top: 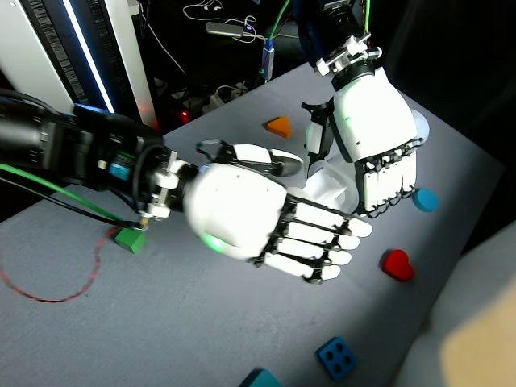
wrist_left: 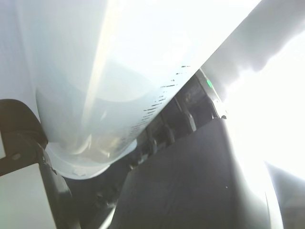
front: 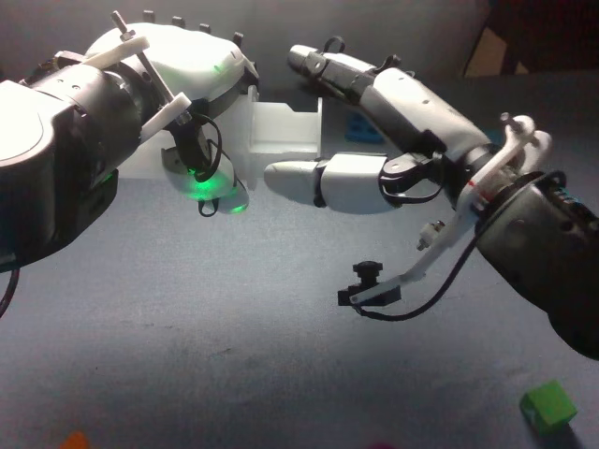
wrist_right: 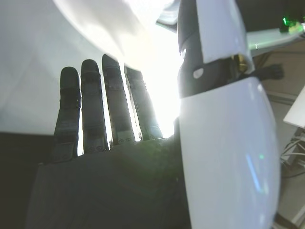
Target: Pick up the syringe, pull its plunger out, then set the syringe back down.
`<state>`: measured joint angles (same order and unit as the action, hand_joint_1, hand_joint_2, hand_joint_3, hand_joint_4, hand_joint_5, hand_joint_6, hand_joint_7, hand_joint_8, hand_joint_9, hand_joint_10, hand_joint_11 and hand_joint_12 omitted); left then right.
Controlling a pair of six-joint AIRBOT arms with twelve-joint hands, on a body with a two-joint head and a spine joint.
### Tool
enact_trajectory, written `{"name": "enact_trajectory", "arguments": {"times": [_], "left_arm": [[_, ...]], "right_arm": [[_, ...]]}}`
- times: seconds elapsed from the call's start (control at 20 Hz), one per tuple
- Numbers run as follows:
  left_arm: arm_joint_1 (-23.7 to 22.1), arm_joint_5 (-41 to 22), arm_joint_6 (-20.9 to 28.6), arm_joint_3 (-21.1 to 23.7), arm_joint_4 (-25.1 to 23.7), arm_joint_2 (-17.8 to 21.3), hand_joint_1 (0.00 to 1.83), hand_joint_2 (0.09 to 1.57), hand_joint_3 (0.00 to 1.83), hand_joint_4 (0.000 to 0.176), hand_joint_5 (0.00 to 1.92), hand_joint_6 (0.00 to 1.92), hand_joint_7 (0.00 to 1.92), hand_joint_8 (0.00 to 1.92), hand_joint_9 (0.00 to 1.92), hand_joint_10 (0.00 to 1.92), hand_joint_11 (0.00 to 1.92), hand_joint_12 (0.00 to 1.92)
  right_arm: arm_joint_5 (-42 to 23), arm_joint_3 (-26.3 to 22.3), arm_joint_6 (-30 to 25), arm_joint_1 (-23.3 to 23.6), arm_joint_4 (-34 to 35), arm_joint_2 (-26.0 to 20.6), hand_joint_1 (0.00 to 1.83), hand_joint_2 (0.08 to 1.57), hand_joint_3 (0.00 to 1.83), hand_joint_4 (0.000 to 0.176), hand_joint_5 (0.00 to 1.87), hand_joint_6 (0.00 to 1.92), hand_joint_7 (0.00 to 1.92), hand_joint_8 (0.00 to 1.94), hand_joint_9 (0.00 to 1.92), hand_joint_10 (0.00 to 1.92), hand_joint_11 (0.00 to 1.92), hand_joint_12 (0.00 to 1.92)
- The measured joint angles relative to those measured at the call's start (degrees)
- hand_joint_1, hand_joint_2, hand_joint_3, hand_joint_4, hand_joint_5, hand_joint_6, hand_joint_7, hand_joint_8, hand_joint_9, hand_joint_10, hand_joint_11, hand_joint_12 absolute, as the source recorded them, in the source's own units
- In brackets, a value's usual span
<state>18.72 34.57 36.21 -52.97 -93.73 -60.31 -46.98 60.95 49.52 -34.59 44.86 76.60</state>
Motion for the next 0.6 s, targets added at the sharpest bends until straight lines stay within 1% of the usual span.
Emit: {"name": "enact_trajectory", "arguments": {"times": [0.1,0.2,0.3,0.45,0.6], "left_arm": [[0.00,-0.15,0.00,0.00,0.20,0.00,1.34,1.21,0.00,0.000,0.79,1.24,0.80,1.31,0.68,1.49,0.53,1.40],[0.00,-0.09,-0.04,0.00,0.17,0.00,1.34,1.21,0.00,0.000,0.79,1.24,0.79,1.31,0.68,1.49,0.51,1.40],[0.00,-0.07,-0.22,0.07,0.20,0.00,1.34,1.21,0.00,0.000,0.79,1.24,0.79,1.31,0.68,1.49,0.52,1.40],[0.00,-0.07,-0.48,0.07,0.20,0.00,1.33,1.21,0.00,0.000,0.81,1.22,0.79,1.30,0.68,1.51,0.52,1.42],[0.00,-0.09,-0.70,0.07,0.17,0.00,1.33,1.21,0.00,0.000,0.80,1.24,0.80,1.29,0.68,1.50,0.53,1.41]], "right_arm": [[0.72,2.64,-3.50,0.00,-3.32,1.14,1.00,0.94,0.00,0.000,0.26,0.00,0.35,0.01,0.29,0.01,0.00,0.59],[1.18,4.50,-8.17,0.04,-7.80,1.88,1.00,0.94,0.00,0.000,0.26,0.00,0.35,0.01,0.30,0.01,0.00,0.60],[1.64,4.81,-10.47,0.09,-9.31,2.01,1.00,0.94,0.00,0.000,0.26,0.00,0.35,0.00,0.31,0.01,0.00,0.62],[2.80,4.87,-11.52,0.04,-9.44,1.99,1.00,0.95,0.00,0.000,0.27,0.00,0.35,0.00,0.31,0.01,0.00,0.59],[2.75,4.98,-11.89,0.00,-9.64,1.92,0.99,0.95,0.00,0.000,0.27,0.00,0.35,0.00,0.31,0.01,0.00,0.60]]}}
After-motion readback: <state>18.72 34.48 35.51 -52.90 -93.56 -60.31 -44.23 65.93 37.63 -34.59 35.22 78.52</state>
